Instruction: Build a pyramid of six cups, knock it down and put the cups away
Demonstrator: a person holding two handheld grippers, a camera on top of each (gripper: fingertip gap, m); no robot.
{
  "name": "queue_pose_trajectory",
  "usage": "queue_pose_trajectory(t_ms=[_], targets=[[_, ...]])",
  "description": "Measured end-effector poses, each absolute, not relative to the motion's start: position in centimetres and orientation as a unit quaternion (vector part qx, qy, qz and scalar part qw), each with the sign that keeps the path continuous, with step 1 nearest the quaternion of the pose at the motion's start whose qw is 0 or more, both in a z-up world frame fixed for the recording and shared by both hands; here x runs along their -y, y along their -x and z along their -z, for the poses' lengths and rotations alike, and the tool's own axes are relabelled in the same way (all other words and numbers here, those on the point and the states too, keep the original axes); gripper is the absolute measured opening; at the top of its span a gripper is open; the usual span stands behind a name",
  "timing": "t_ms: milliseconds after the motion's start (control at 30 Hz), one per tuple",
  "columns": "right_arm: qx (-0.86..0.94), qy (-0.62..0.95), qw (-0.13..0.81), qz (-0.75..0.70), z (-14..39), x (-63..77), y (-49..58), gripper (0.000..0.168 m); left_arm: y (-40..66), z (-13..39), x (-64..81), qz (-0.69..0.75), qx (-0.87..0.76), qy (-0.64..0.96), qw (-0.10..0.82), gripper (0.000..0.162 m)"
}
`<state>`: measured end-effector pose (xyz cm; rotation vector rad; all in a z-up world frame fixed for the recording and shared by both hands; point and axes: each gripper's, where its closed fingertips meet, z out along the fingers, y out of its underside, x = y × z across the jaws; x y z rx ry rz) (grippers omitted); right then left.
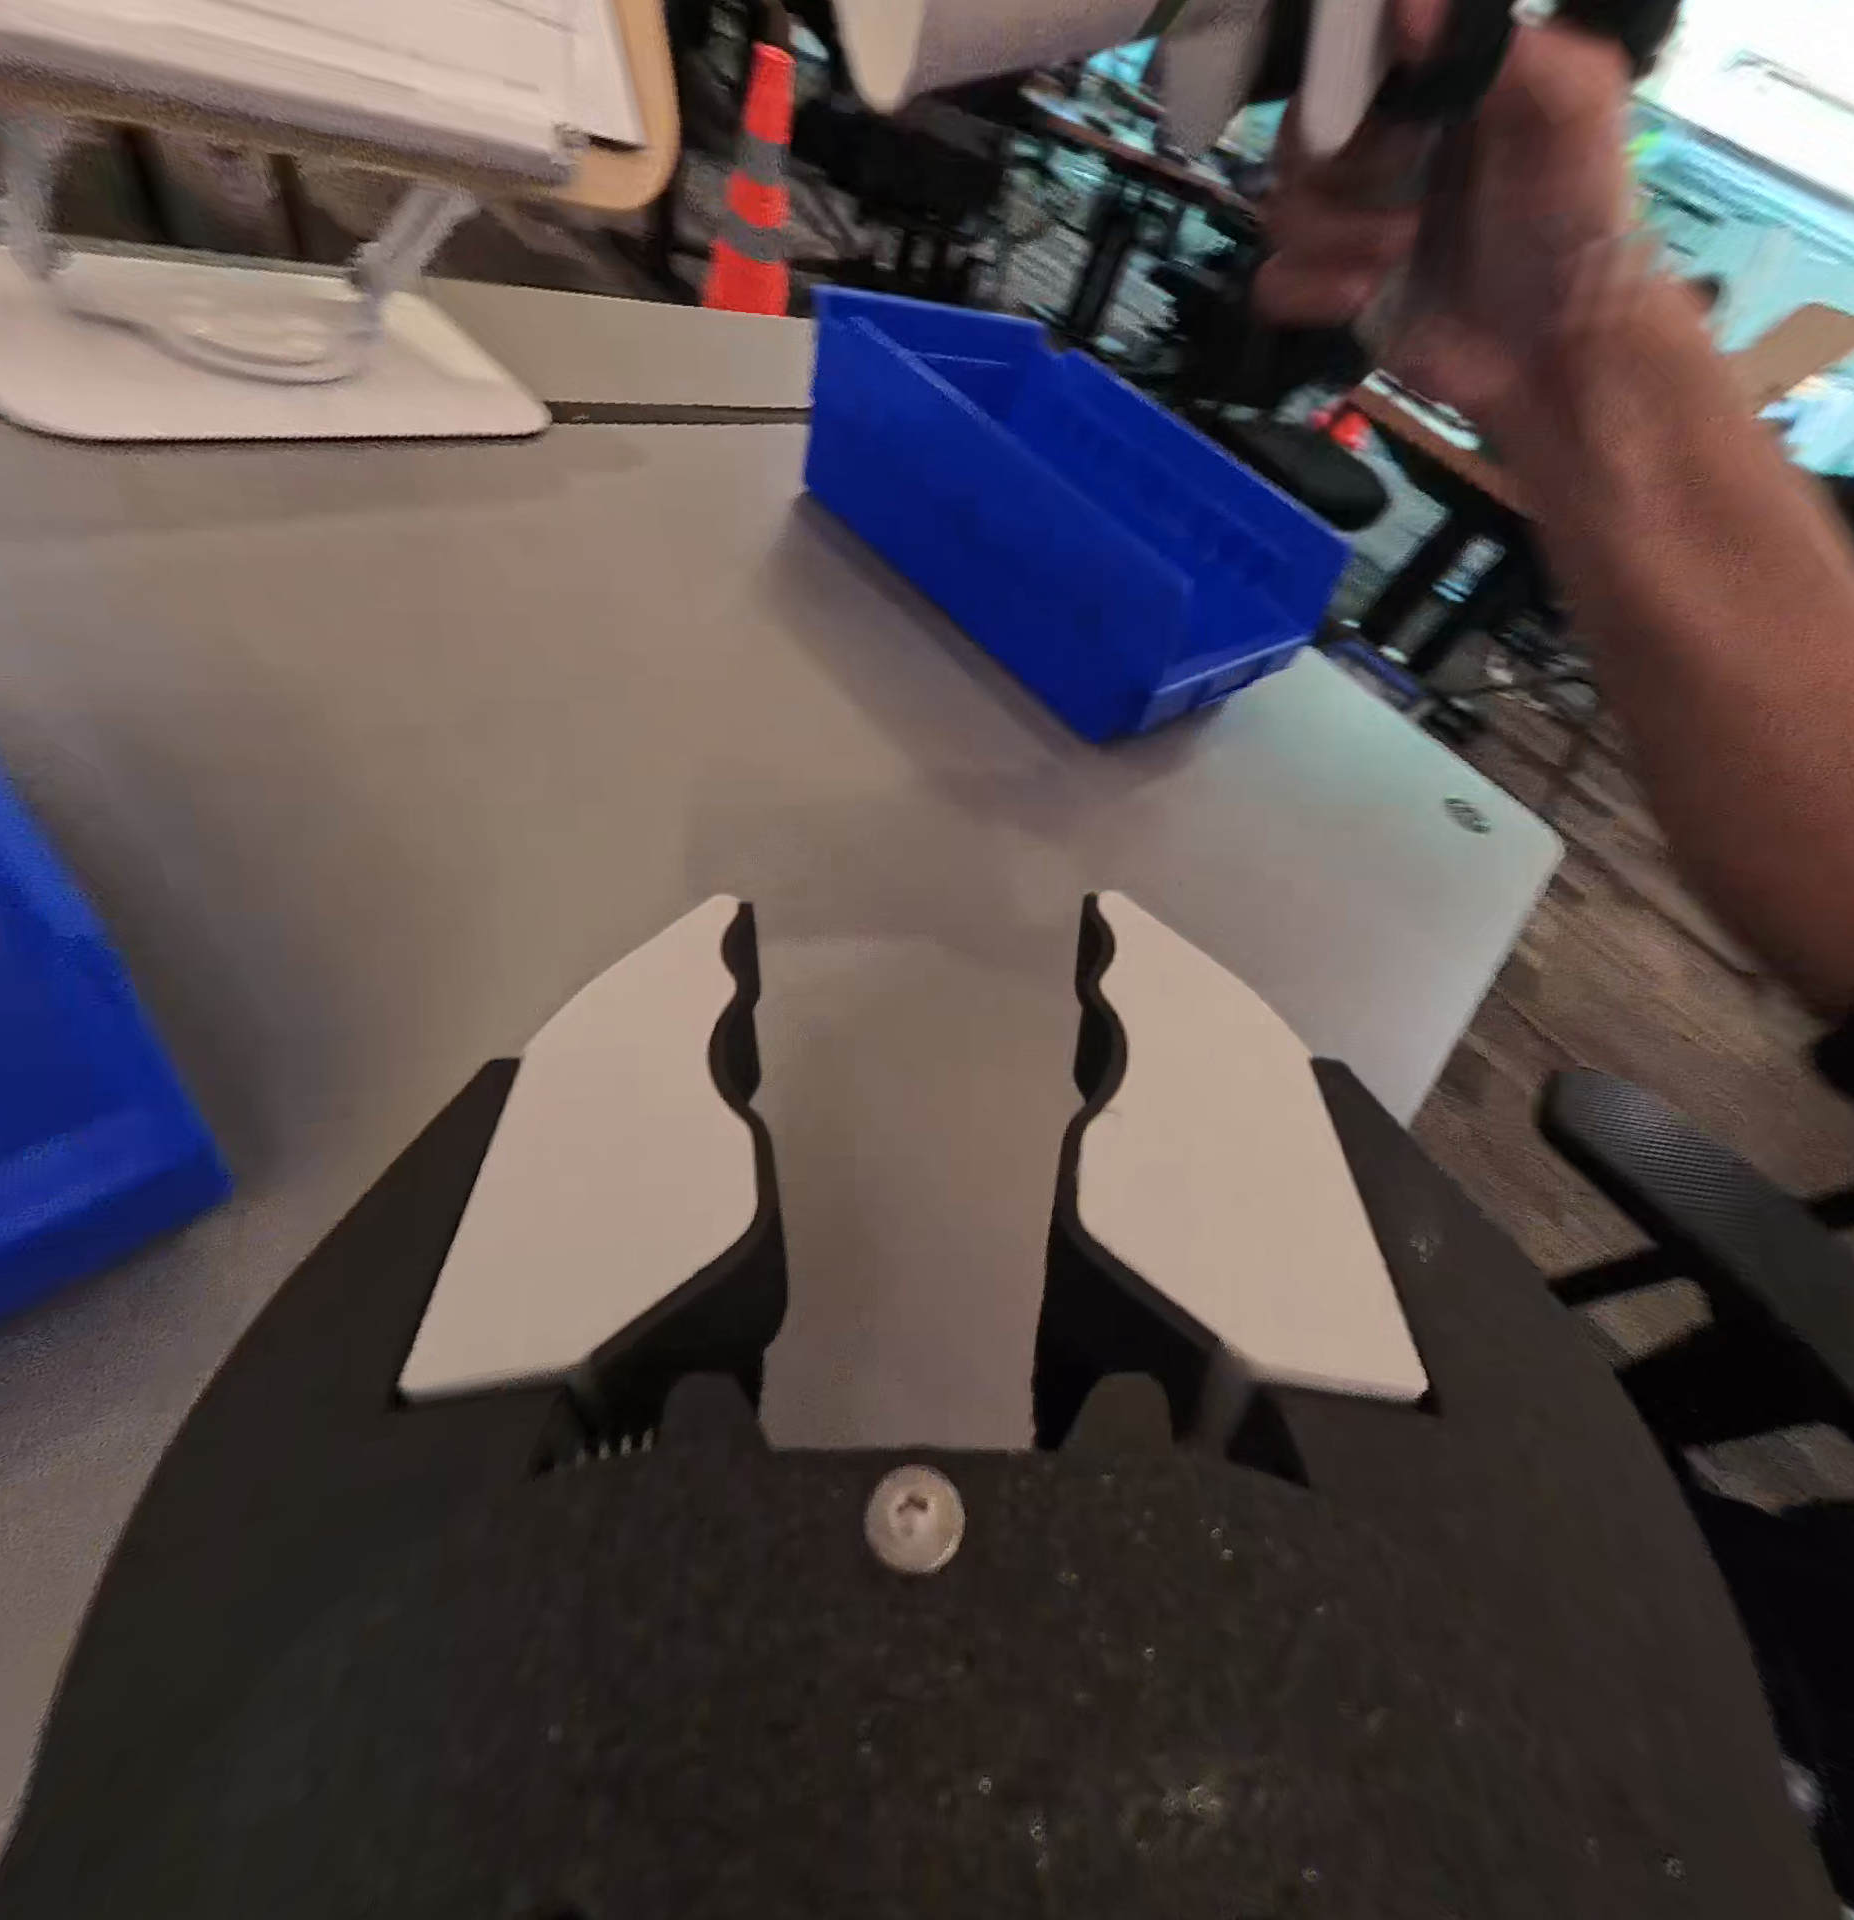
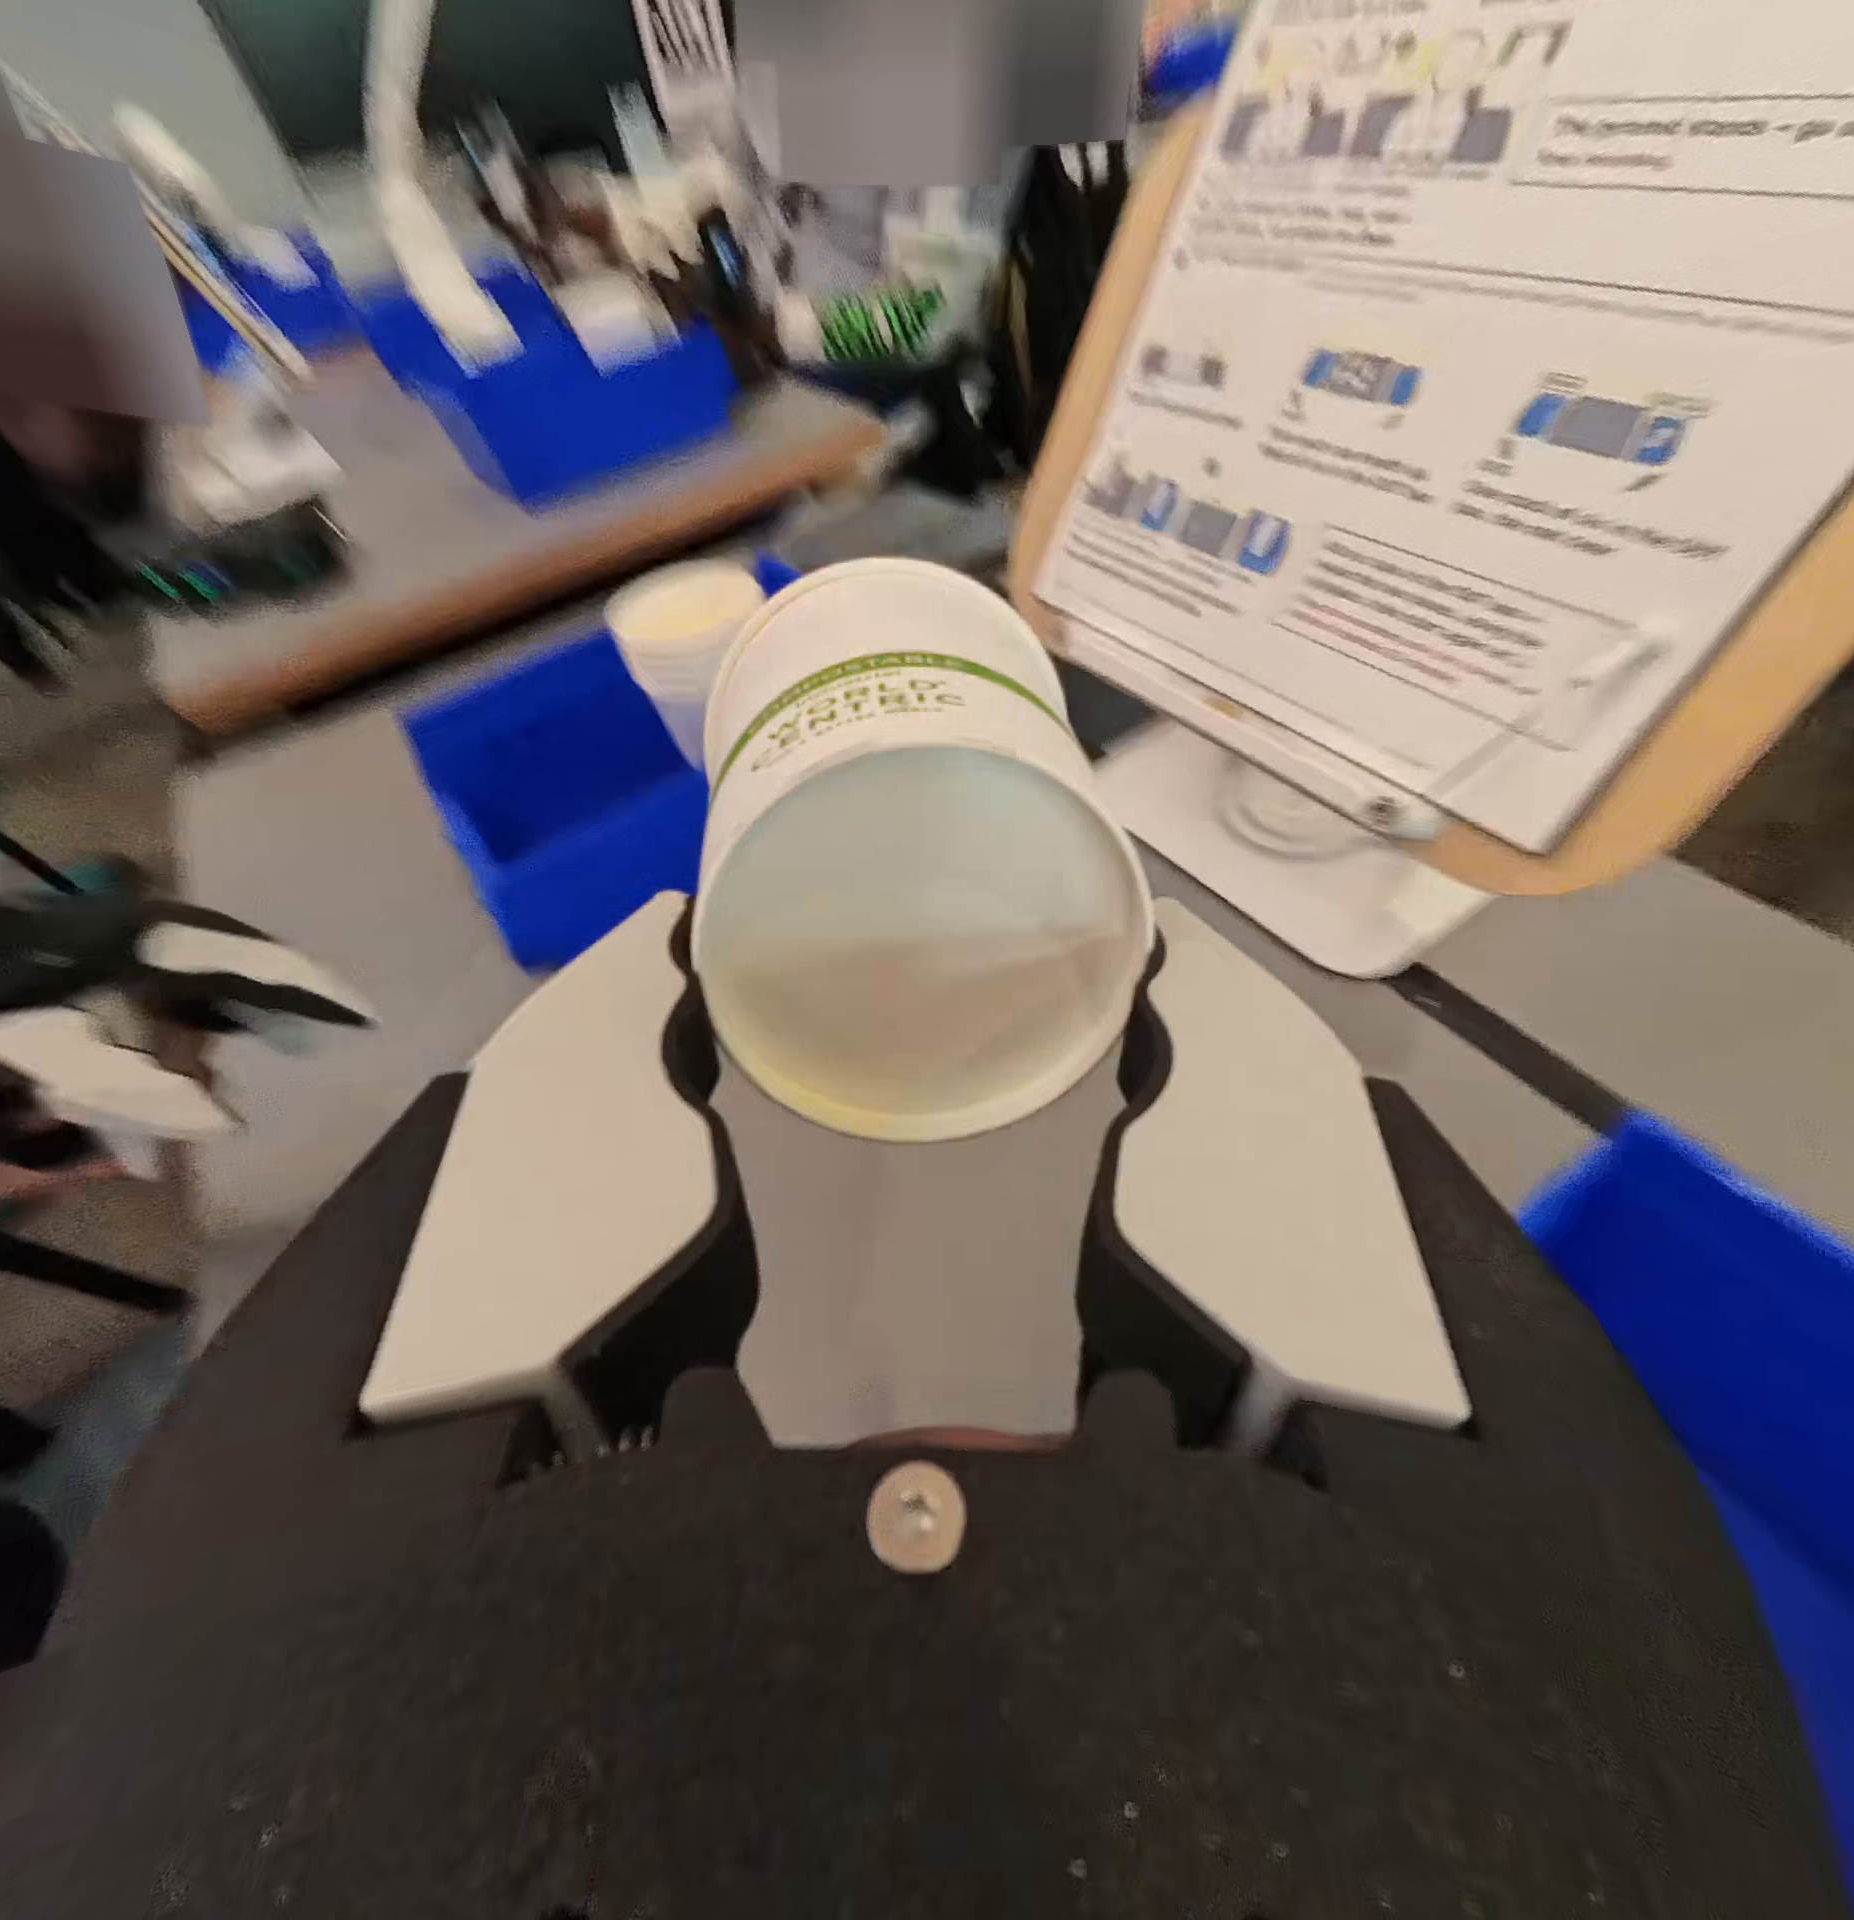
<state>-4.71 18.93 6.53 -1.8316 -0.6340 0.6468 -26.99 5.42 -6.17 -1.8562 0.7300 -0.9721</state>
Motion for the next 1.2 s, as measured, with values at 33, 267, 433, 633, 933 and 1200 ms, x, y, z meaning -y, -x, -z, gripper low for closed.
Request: queue_pose_trajectory(t_ms=[33, 267, 433, 633, 933, 1200], targets=[[0.288, 0.786, 0.499, -0.224, -6.4, -19.8, 4.2, 0.076, 27.9, 7.0, -5.2, 0.38, -0.279, 0.752, 0.461, 0.058], [0.414, 0.87, 0.268, -0.019, -1.0, -24.1, 2.6, 0.077, 28.7, 9.3, -4.9, 0.37, -0.259, 0.764, 0.461, 0.057], [0.436, 0.888, 0.145, 0.021, 6.1, -24.7, 2.7, 0.077, 27.4, 11.1, -4.0, 0.351, -0.293, 0.774, 0.439, 0.056], [0.449, 0.889, 0.082, 0.037, 10.9, -24.1, 2.3, 0.077, 26.1, 11.2, -2.8, 0.357, -0.315, 0.766, 0.432, 0.057], [0.453, 0.89, 0.04, 0.036, 12.2, -23.3, 2.1, 0.078, 26.0, 11.1, -2.9, 0.36, -0.319, 0.764, 0.43, 0.057], [0.45, 0.887, 0.087, 0.05, 10.5, -23.6, 1.1, 0.093, 25.8, 11.8, -2.6, 0.359, -0.325, 0.767, 0.42, 0.058]])
